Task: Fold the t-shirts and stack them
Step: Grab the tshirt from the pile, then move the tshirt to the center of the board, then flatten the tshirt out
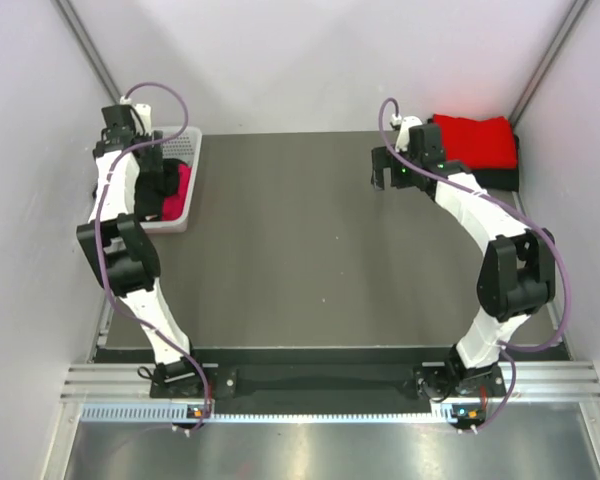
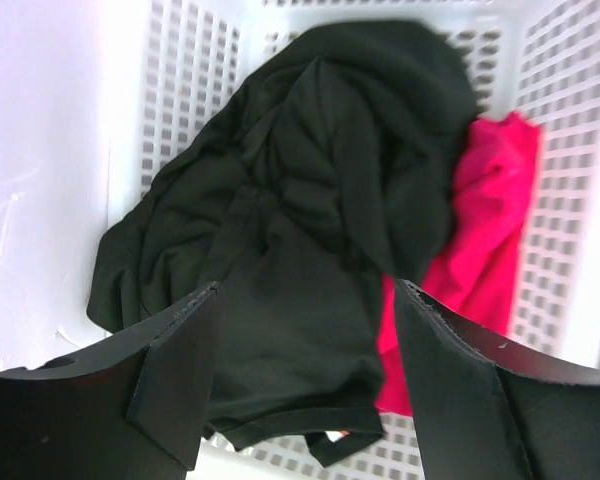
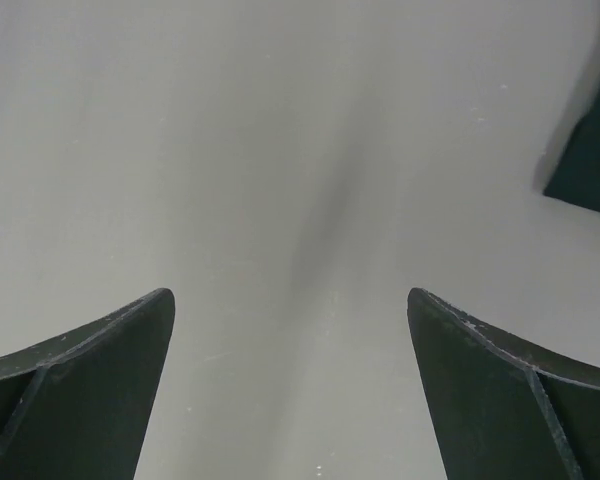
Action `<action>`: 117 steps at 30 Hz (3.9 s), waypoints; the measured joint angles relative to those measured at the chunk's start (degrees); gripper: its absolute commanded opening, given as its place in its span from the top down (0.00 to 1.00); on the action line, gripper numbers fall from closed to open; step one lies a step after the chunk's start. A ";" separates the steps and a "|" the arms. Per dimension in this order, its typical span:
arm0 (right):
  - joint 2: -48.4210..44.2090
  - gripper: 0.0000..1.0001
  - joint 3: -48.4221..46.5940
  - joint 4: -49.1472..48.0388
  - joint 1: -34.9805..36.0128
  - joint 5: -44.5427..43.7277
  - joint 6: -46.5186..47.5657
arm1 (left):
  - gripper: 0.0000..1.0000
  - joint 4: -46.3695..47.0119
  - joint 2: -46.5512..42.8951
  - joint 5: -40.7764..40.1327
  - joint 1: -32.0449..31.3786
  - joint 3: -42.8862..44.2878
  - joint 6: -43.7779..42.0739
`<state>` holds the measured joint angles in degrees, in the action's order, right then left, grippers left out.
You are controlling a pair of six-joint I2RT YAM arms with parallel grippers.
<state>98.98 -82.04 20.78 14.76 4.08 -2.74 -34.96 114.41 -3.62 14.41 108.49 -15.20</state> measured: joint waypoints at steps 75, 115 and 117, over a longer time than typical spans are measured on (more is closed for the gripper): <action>-0.13 0.00 -1.09 1.44 -10.32 1.64 14.14 | 0.69 7.89 -10.93 26.62 -38.34 16.41 2.58; 25.29 0.47 -17.81 20.26 27.36 13.68 46.90 | 0.55 1.92 -20.46 11.78 -19.47 -19.43 10.49; 26.58 0.48 -17.81 20.87 27.34 12.24 46.88 | 0.55 2.01 -20.79 11.93 -19.41 -19.58 10.12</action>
<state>125.56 -99.85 41.65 42.11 16.32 44.14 -32.95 93.62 8.32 -4.99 88.90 -5.08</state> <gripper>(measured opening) 0.534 0.449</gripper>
